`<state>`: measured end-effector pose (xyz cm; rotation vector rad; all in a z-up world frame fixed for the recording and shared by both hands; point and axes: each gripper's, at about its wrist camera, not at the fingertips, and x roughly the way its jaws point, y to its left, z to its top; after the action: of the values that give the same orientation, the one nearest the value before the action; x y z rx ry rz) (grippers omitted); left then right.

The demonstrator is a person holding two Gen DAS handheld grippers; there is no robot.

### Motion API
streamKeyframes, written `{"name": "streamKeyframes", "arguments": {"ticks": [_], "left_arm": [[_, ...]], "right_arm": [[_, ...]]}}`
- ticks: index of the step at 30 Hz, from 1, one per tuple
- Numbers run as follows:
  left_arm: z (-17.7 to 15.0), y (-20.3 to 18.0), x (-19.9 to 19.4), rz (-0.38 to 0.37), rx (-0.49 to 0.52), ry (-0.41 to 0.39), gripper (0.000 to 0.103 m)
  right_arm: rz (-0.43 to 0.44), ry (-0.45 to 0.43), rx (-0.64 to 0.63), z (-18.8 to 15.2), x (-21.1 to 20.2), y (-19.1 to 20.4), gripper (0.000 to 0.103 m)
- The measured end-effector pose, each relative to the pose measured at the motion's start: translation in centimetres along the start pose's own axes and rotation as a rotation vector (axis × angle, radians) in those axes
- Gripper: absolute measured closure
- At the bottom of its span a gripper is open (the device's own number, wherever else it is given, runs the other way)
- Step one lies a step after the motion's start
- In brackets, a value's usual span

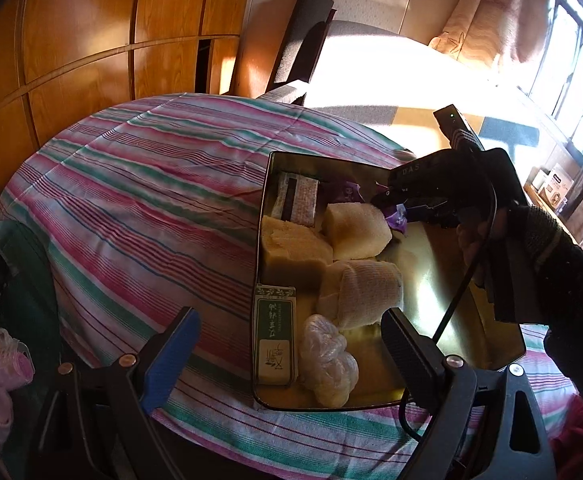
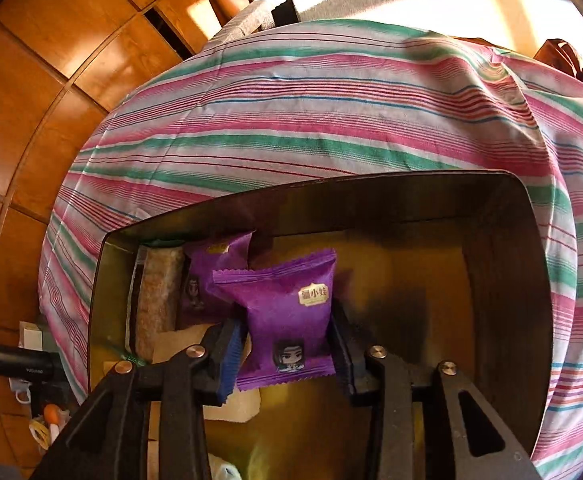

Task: Organize objects

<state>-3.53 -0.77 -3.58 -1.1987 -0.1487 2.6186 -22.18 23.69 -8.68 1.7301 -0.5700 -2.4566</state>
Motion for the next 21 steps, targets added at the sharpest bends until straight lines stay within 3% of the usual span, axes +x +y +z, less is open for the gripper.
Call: {"name": "streamKeyframes", "arguments": {"ticks": [7,14,19,21], "left_arm": [[-0.1,-0.2,0.0,-0.004,0.0,-0.001,0.011],[0.1,-1.1,-1.1,0.004,0.026,-0.023,0.011],[0.0,-2.1,-2.0,0.003,0.057,-0.037,0.01],[0.0,-2.6,-2.3,0.005,0.074,-0.039,0.008]], "right_arm": [[0.015,-0.072,-0.015,-1.6,-3.0,-0.6,0.058],[0.009,-0.153,-0.091,-5.6,-8.0,-1.3,0.057],[-0.02,-0.201,-0.125,-8.6,-10.8,-2.5,0.039],[-0.038,-0.213,-0.151,-9.9,-11.8,-3.0,0.038]]}}
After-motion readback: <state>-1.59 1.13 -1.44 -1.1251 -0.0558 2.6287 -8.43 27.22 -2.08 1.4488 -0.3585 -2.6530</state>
